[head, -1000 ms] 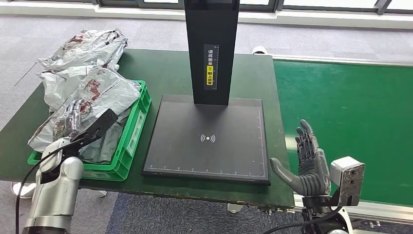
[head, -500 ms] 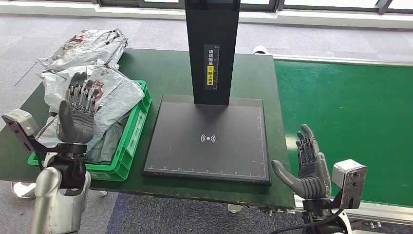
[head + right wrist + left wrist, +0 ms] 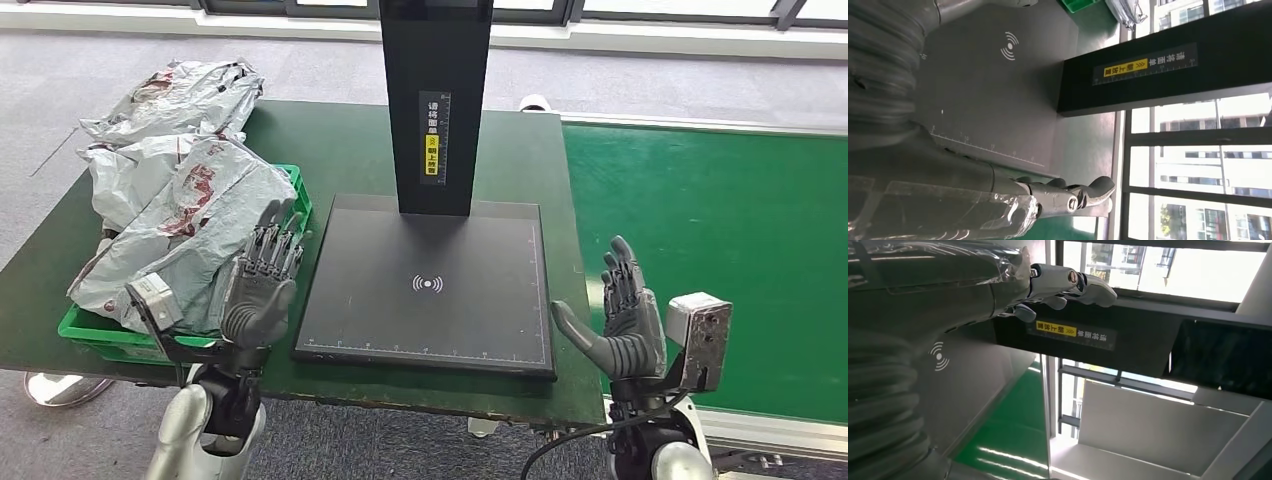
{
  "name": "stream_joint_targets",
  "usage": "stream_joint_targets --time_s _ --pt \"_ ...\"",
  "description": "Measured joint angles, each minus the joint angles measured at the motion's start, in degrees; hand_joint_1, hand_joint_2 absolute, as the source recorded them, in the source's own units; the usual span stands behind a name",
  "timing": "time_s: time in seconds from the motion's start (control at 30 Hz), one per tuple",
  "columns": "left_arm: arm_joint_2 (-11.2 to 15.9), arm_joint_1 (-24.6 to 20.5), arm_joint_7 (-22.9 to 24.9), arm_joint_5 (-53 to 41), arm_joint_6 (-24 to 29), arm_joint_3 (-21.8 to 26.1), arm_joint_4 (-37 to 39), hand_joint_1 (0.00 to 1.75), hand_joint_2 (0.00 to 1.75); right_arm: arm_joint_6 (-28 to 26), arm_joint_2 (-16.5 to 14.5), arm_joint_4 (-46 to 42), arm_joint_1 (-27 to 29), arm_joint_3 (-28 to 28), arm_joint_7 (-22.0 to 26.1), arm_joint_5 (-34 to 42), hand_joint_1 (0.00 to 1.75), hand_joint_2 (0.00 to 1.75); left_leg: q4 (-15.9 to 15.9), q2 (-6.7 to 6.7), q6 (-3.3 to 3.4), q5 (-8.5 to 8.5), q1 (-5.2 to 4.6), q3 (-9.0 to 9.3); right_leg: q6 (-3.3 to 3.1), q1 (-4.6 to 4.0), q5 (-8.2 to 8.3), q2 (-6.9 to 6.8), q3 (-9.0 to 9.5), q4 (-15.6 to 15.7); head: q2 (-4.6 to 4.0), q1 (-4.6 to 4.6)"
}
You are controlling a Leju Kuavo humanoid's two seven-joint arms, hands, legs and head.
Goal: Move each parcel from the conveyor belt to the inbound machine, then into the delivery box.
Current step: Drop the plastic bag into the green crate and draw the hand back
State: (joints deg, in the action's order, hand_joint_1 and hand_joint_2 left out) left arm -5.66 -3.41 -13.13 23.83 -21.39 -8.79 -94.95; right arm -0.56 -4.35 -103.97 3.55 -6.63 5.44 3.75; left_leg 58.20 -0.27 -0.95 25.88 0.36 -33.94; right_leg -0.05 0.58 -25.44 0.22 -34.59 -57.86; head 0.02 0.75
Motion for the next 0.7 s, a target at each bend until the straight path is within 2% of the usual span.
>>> stream_joint_targets --time_s 0.23,0.7 --pt "-0.7 0.9 0.4 -5.8 3.4 -2.9 2.0 0.00 1.75 -0.5 0.0 0.0 1.2 -0.2 0.6 0.5 0.00 1.75 0.0 0.00 0.00 0.02 0.00 -0.01 0.01 0.01 -0.02 0.01 -0.01 0.0 -0.01 0.01" --pt "-0.8 2.4 -0.1 -11.5 7.2 -4.3 4.0 0.00 1.75 -0.3 0.1 0.0 2.2 -1.3 0.5 0.8 0.00 1.75 0.0 0.00 0.00 0.01 0.00 0.00 0.01 0.01 -0.02 0.01 0.00 0.0 -0.01 0.00"
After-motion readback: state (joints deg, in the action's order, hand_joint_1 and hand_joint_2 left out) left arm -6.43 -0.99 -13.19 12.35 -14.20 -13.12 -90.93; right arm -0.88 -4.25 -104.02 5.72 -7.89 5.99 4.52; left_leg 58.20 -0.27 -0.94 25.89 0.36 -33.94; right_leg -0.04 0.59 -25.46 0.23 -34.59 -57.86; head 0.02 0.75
